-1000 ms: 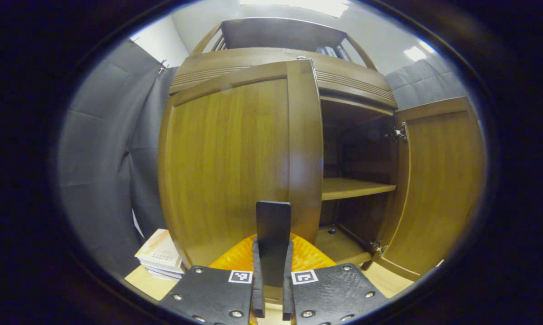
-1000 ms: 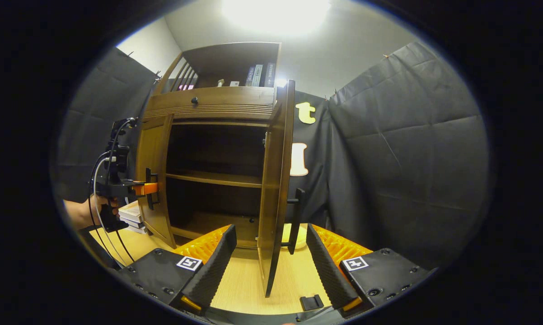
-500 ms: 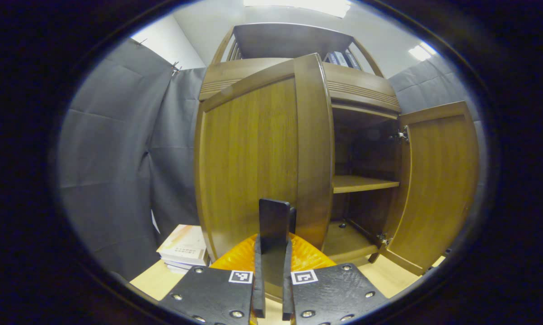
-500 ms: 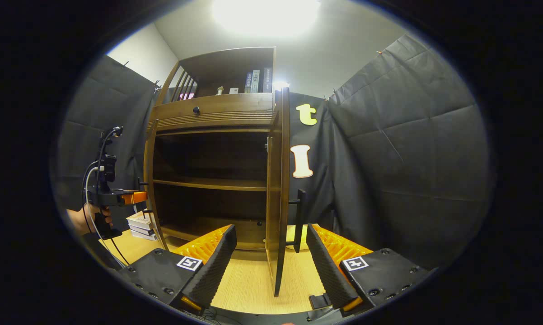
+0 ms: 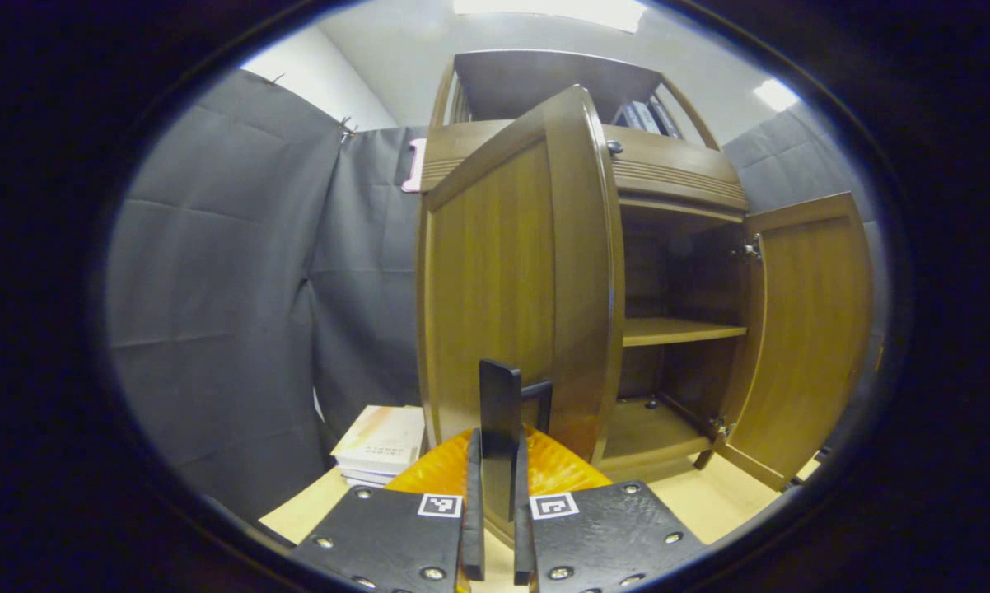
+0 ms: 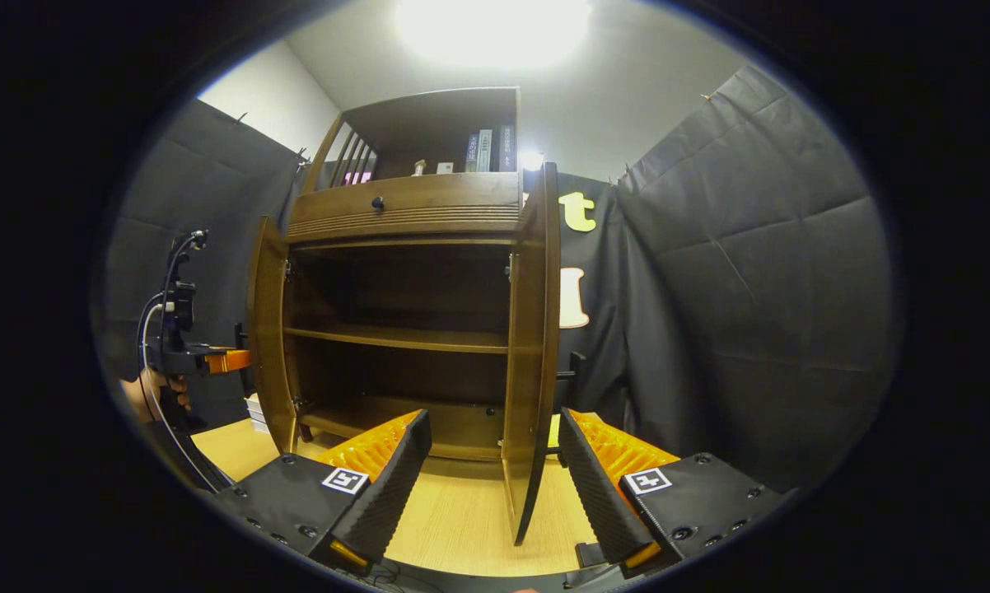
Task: Open the right door of the double-door shoe cabinet with the right hand, and open the left door with the left hand.
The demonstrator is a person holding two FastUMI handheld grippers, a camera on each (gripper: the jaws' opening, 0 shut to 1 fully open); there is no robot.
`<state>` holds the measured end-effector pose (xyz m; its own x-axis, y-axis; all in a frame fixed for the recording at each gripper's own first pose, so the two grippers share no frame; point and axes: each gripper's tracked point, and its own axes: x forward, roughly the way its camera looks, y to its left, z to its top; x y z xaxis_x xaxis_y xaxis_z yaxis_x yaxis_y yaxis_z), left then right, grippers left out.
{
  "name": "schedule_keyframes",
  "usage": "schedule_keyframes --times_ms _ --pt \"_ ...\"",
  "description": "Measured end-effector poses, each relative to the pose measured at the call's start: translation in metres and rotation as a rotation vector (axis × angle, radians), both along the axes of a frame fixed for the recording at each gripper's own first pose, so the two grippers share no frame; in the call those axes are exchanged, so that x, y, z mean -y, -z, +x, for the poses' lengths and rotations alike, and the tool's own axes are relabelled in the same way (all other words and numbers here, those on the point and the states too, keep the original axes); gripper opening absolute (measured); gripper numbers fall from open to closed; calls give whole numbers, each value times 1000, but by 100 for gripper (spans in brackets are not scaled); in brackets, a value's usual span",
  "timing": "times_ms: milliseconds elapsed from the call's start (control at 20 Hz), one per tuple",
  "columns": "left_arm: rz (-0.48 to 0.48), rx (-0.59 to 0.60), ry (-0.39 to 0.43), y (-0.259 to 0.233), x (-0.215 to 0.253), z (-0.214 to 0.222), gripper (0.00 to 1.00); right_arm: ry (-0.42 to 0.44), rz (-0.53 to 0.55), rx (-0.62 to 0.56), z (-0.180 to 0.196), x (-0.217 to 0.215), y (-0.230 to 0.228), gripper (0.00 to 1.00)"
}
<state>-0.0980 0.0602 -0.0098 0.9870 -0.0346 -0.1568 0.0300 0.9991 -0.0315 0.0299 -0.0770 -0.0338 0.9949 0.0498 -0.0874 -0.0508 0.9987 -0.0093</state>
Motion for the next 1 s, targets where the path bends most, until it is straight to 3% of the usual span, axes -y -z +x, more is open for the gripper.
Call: schedule_keyframes --times_ms 600,1000 --pt "24 6 -98 -4 -14 -11 15 -57 0 -3 0 -21 1 96" --pt "77 13 -209 -3 -23 -16 14 -79 11 -7 2 -29 2 97"
